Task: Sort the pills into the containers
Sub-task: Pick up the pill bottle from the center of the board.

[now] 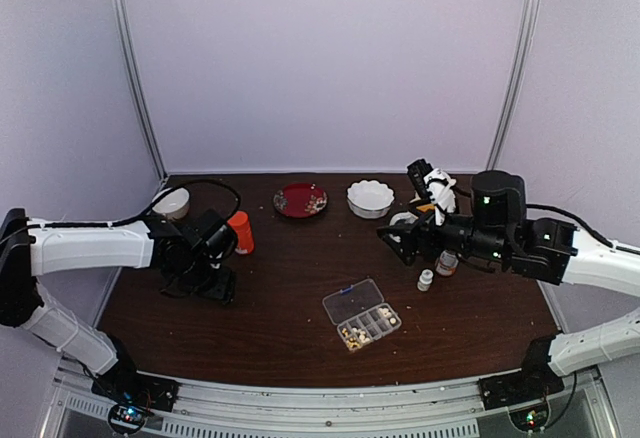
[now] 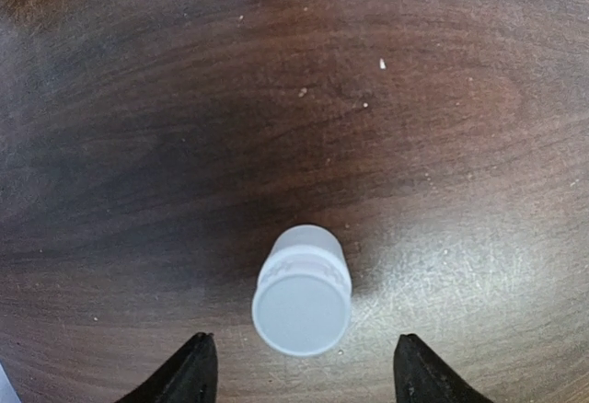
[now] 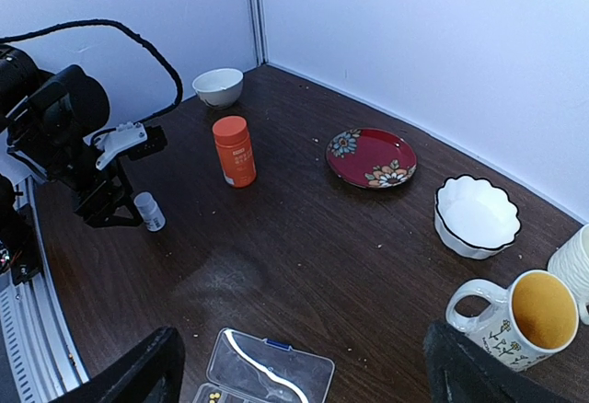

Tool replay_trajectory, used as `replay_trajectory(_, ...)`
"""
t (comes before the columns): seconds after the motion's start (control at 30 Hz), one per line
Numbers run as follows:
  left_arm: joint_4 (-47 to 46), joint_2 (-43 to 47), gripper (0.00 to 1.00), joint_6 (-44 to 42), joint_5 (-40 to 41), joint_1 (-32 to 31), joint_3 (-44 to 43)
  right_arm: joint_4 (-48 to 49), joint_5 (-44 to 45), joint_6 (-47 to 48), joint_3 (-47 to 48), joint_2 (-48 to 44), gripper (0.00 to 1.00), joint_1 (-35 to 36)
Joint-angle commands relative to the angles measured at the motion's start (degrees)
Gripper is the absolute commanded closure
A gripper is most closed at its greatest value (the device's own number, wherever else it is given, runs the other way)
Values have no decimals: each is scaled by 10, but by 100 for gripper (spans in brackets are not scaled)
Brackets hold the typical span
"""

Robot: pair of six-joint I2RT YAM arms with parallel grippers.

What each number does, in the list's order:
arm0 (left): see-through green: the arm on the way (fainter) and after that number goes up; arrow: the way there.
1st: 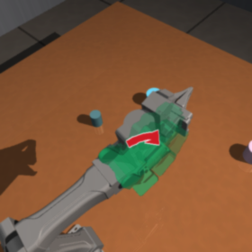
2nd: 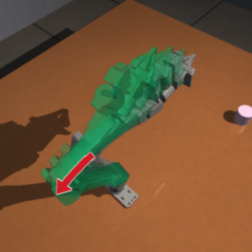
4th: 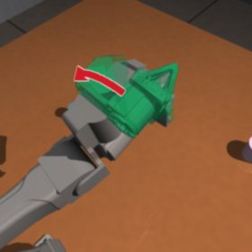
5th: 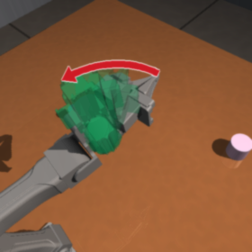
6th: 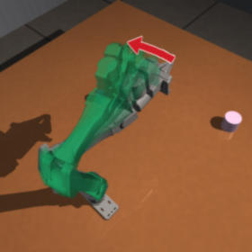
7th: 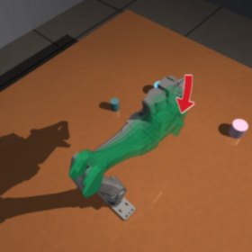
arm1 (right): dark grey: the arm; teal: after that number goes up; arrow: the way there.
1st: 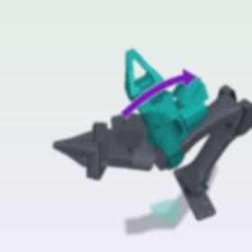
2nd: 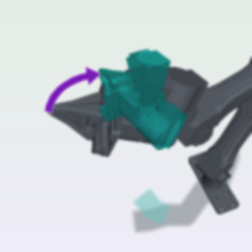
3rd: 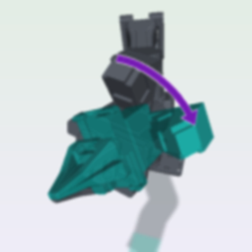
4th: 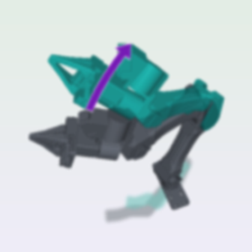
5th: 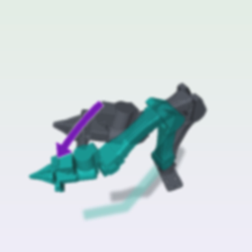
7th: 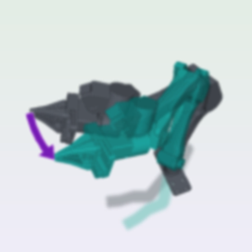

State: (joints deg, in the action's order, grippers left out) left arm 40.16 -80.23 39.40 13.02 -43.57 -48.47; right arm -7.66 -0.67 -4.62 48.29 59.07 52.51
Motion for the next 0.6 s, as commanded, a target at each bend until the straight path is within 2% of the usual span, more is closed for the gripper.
replay_trajectory(0.0, -14, -16, 34, -2, 2, 7, -19, 12, -6, 9, 18, 9, 6, 8)
replay_trajectory(0.57, -11, -39, 49, -2, 37, 9, -44, -17, -6, 30, 57, 53, 3, 29)
